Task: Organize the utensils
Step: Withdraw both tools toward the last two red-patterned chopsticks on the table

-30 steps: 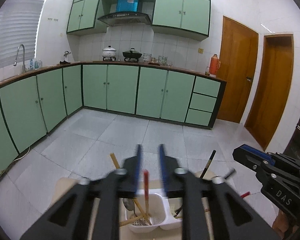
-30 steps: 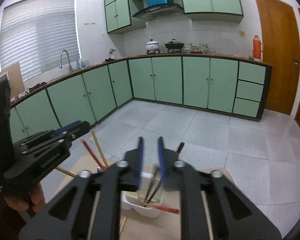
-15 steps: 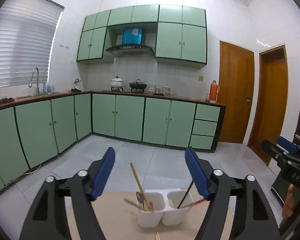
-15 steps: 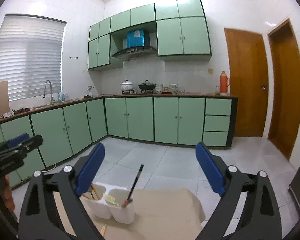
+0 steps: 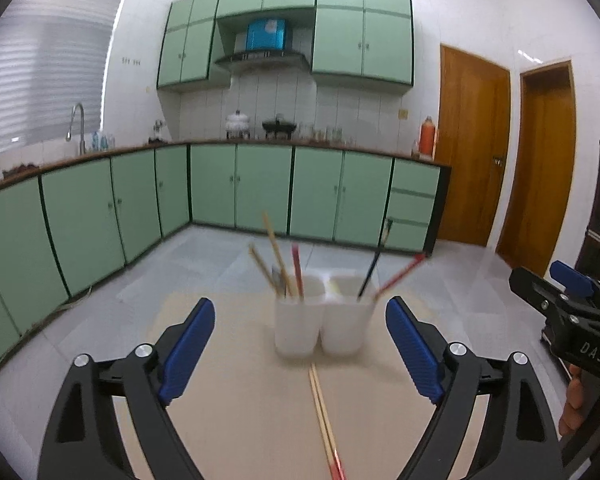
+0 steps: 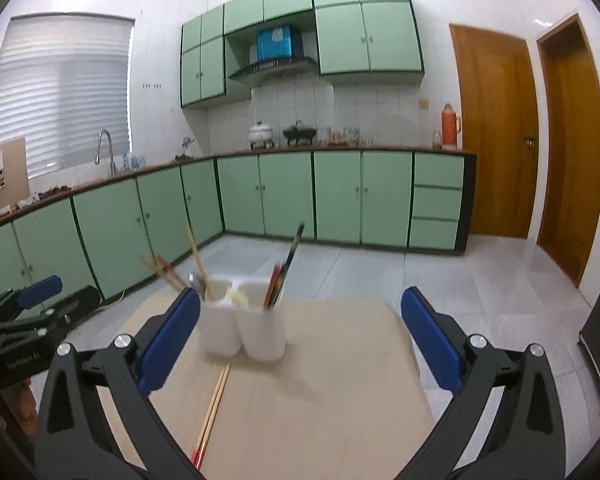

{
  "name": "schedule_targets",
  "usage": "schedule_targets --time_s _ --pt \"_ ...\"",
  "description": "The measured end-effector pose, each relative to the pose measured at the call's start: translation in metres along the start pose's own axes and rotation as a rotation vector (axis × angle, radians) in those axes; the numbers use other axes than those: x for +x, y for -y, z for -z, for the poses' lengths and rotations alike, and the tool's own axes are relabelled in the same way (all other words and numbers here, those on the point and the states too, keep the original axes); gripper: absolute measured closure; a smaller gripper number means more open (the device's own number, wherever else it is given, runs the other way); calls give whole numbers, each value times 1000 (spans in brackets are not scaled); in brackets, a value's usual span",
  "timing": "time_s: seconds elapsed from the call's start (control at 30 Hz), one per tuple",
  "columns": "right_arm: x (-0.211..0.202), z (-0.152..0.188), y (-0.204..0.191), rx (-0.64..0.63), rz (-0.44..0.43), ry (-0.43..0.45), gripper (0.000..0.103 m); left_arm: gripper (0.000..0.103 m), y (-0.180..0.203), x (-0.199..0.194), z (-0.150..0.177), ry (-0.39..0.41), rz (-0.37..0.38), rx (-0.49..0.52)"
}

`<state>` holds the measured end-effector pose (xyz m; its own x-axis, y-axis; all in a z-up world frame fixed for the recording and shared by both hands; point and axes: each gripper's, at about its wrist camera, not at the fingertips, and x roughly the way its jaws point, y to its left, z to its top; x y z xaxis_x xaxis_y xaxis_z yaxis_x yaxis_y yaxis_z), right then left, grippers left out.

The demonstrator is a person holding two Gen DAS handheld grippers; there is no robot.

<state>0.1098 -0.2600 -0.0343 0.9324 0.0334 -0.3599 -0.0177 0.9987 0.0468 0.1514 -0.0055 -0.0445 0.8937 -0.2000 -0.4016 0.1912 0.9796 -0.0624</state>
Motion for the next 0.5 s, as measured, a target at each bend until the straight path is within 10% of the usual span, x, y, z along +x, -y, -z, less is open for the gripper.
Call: schedule_targets --time_s 0.5 --pt "2 69 -19 16 8 -119 5 17 -14 2 76 -119 -39 22"
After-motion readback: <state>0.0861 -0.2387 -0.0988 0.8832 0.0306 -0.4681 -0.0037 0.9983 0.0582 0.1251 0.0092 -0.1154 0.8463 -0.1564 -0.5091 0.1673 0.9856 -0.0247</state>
